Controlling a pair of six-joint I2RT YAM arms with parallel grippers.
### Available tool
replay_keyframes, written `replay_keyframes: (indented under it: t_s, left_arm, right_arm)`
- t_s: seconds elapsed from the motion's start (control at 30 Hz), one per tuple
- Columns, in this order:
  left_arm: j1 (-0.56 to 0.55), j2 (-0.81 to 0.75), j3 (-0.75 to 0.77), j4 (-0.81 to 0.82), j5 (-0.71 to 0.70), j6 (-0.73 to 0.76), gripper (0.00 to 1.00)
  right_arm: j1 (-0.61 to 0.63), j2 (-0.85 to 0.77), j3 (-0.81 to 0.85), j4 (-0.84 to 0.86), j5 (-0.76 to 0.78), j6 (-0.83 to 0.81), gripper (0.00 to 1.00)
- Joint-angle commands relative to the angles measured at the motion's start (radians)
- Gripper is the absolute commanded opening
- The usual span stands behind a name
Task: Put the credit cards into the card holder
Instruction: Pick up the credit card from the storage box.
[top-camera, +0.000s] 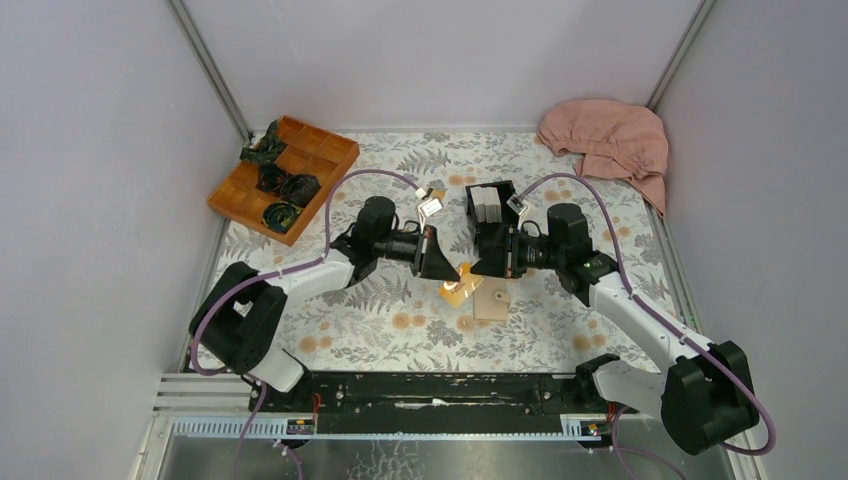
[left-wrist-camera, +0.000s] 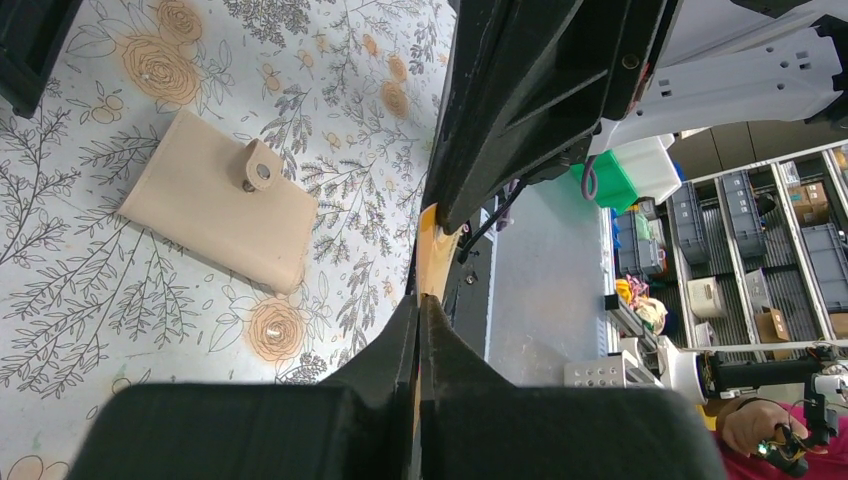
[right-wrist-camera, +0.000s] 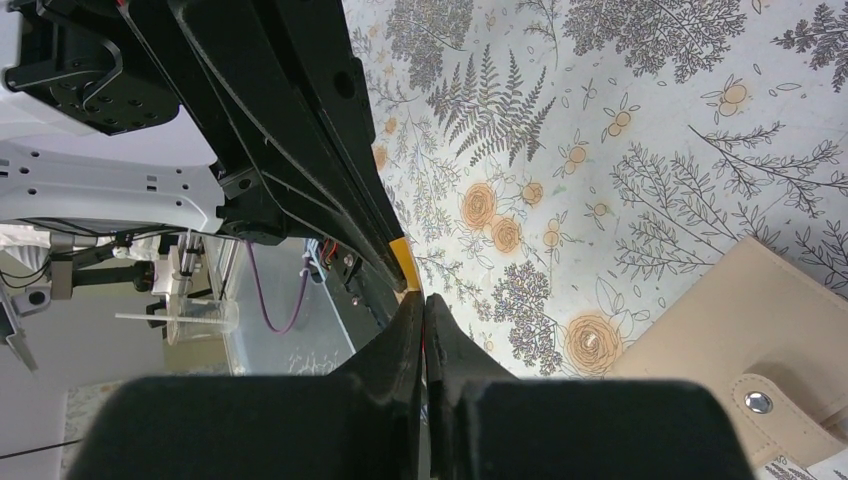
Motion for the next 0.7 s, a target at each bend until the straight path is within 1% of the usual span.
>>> replay_keyframes:
  t_s: [0.0, 0.07, 0.23, 0.3, 0.37, 0.43, 0.5, 0.57, 0.67]
  left_arm:
    - [-0.002, 0.001, -0.003, 0.061, 0.021, -0.021, 0.0]
    - [0.009, -0.006, -0.02, 0.113, 0.01, -0.053, 0.0]
    - [0.051, -0.042, -0.074, 0.241, -0.049, -0.135, 0.0]
    - [0.068, -0.057, -0.098, 0.291, -0.084, -0.169, 0.0]
    - [0.077, -0.073, -0.114, 0.303, -0.135, -0.18, 0.0]
    - [0.078, -0.096, -0.123, 0.275, -0.223, -0.17, 0.0]
    - [0.076, -0.119, -0.151, 0.289, -0.321, -0.204, 0.0]
    - [0.076, -0.131, -0.193, 0.373, -0.394, -0.268, 0.0]
    - [0.072, -0.127, -0.244, 0.513, -0.445, -0.369, 0.0]
  right_arm:
    - [0.005, 0.007, 0.05, 0.063, 0.02, 0.003, 0.04]
    - [0.003, 0.007, 0.05, 0.061, 0.039, 0.0, 0.11]
    - [-0.01, -0.002, 0.049, 0.04, 0.104, -0.017, 0.39]
    - [-0.021, -0.021, 0.043, 0.044, 0.135, -0.019, 0.46]
    - [-0.023, -0.048, 0.035, 0.041, 0.177, -0.027, 0.48]
    - [-0.022, -0.09, 0.016, 0.049, 0.212, -0.026, 0.51]
    - [-0.023, -0.125, -0.008, 0.071, 0.239, -0.014, 0.52]
    - [-0.023, -0.149, -0.038, 0.102, 0.25, 0.004, 0.52]
    - [-0.023, -0.165, -0.098, 0.178, 0.256, 0.051, 0.52]
